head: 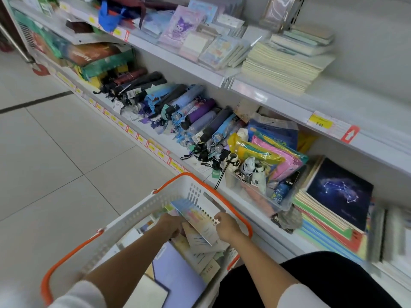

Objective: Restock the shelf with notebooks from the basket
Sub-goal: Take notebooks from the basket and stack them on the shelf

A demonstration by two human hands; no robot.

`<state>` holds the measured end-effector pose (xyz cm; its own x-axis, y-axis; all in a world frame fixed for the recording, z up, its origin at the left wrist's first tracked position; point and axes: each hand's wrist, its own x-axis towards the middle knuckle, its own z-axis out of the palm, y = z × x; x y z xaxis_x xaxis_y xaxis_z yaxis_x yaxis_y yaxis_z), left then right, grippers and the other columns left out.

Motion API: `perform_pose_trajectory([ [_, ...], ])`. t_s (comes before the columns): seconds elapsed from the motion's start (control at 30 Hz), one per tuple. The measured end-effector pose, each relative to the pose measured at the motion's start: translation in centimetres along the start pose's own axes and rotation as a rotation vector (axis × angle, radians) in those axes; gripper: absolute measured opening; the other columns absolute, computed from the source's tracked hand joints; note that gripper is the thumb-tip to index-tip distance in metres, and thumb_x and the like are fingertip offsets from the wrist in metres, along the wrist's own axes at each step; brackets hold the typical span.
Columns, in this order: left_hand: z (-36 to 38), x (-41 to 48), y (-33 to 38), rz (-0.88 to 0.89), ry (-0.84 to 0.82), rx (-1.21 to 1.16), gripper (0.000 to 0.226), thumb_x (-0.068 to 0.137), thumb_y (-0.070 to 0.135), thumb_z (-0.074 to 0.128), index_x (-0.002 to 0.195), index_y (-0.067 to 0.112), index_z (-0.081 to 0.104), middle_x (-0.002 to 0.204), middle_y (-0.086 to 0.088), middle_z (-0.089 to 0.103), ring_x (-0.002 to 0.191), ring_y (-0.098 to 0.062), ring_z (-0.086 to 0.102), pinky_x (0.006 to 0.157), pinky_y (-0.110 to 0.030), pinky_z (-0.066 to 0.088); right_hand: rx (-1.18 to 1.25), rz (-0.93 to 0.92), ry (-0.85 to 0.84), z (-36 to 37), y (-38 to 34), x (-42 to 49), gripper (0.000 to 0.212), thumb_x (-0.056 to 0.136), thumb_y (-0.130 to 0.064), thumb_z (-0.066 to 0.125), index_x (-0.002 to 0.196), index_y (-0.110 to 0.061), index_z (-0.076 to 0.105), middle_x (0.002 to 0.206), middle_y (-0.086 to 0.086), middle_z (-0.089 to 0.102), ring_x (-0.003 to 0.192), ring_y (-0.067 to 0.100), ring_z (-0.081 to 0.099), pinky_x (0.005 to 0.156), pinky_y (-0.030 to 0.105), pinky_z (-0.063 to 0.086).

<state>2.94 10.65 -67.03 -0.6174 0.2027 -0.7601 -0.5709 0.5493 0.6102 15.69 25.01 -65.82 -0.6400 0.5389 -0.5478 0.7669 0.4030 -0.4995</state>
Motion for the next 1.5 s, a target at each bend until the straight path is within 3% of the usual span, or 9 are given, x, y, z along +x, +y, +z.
perform_pose_trajectory([
  [0.13,2.0,1.2,0.0,-0.008,-0.013,0.007,0.022,0.083,0.016,0.071,0.081,0.000,0.057,0.087,-0.022,0.068,0.078,-0.035,0.069,0.072,-0.045,0.059,0.092,0.012,0.034,-0.3,0.8,0.7,0.042,0.092,-0.001,0.039,0.128,-0.017,0.052,0.135,0.007,0.051,0.119,0.024,0.051,0.097,0.035,0.047],
  [0.37,3.7,3.5,-0.4,0.055,0.060,0.136,0.030,0.084,0.034,0.069,0.091,0.005,0.062,0.077,-0.013,0.070,0.066,-0.029,0.071,0.073,-0.043,0.059,0.133,0.037,0.078,-1.1,2.1,0.3,0.035,0.096,-0.007,0.044,0.127,-0.019,0.054,0.132,0.001,0.056,0.112,0.018,0.056,0.079,0.019,0.043],
  [0.53,3.6,3.1,0.3,-0.018,-0.010,0.111,0.016,0.091,0.012,0.060,0.096,-0.002,0.059,0.085,-0.023,0.066,0.070,-0.037,0.069,0.057,-0.052,0.058,0.196,0.009,0.089,-1.8,2.2,-0.3,0.035,0.094,-0.007,0.046,0.124,-0.021,0.056,0.129,-0.004,0.056,0.080,0.006,0.056,0.044,0.004,0.034],
  [0.6,3.5,2.4,0.8,-0.008,-0.058,0.084,0.014,0.093,0.005,0.054,0.098,-0.007,0.059,0.083,-0.023,0.065,0.068,-0.036,0.068,0.053,-0.049,0.058,0.215,-0.014,0.094,-2.1,1.9,-0.7,0.034,0.093,-0.007,0.047,0.123,-0.020,0.056,0.128,-0.003,0.056,0.085,0.008,0.056,0.047,0.006,0.036],
  [0.77,1.1,0.7,2.0,0.060,-0.189,-0.027,0.020,0.092,-0.008,0.048,0.108,-0.012,0.058,0.103,-0.024,0.066,0.089,-0.035,0.067,0.085,-0.045,0.054,0.228,-0.054,0.100,-2.8,1.0,-2.0,0.034,0.093,-0.006,0.047,0.124,-0.017,0.056,0.128,-0.001,0.056,0.102,0.010,0.051,0.076,0.020,0.041],
  [1.1,-4.7,-5.9,4.7,0.187,-0.431,-0.254,0.012,0.091,0.007,0.047,0.093,0.012,0.057,0.071,-0.004,0.060,0.061,-0.017,0.055,0.062,-0.027,0.049,0.388,-0.142,0.042,-3.9,-3.0,-5.5,0.050,0.095,-0.041,0.043,0.139,-0.018,0.045,0.136,0.001,0.053,0.126,0.021,0.049,0.111,0.044,0.037],
  [1.23,-2.3,-9.9,7.0,0.294,-0.462,-0.359,0.013,0.091,0.006,0.047,0.098,0.011,0.057,0.077,-0.007,0.062,0.069,-0.021,0.059,0.062,-0.033,0.052,0.569,-0.146,0.163,-5.7,-3.6,-7.0,0.033,0.095,-0.029,0.051,0.125,-0.015,0.054,0.124,0.005,0.063,0.109,0.022,0.060,0.098,0.046,0.049],
  [1.37,0.2,-13.9,9.4,0.446,-0.524,-0.383,0.014,0.078,0.003,0.064,0.091,0.006,0.060,0.105,-0.019,0.062,0.084,-0.031,0.061,0.077,-0.043,0.054,0.649,-0.216,0.245,-10.2,-3.6,-10.7,0.029,0.097,-0.003,0.050,0.125,-0.009,0.054,0.112,0.003,0.061,0.093,0.016,0.062,0.066,0.013,0.052],
  [1.5,2.8,-17.1,12.0,0.481,-0.444,-0.397,0.029,0.093,0.015,0.060,0.115,-0.003,0.059,0.116,-0.023,0.062,0.104,-0.040,0.061,0.090,-0.055,0.049,0.661,-0.240,0.291,-15.3,-3.2,-13.7,0.045,0.091,0.012,0.044,0.133,-0.003,0.049,0.113,0.005,0.056,0.089,0.014,0.056,0.051,0.008,0.043],
])
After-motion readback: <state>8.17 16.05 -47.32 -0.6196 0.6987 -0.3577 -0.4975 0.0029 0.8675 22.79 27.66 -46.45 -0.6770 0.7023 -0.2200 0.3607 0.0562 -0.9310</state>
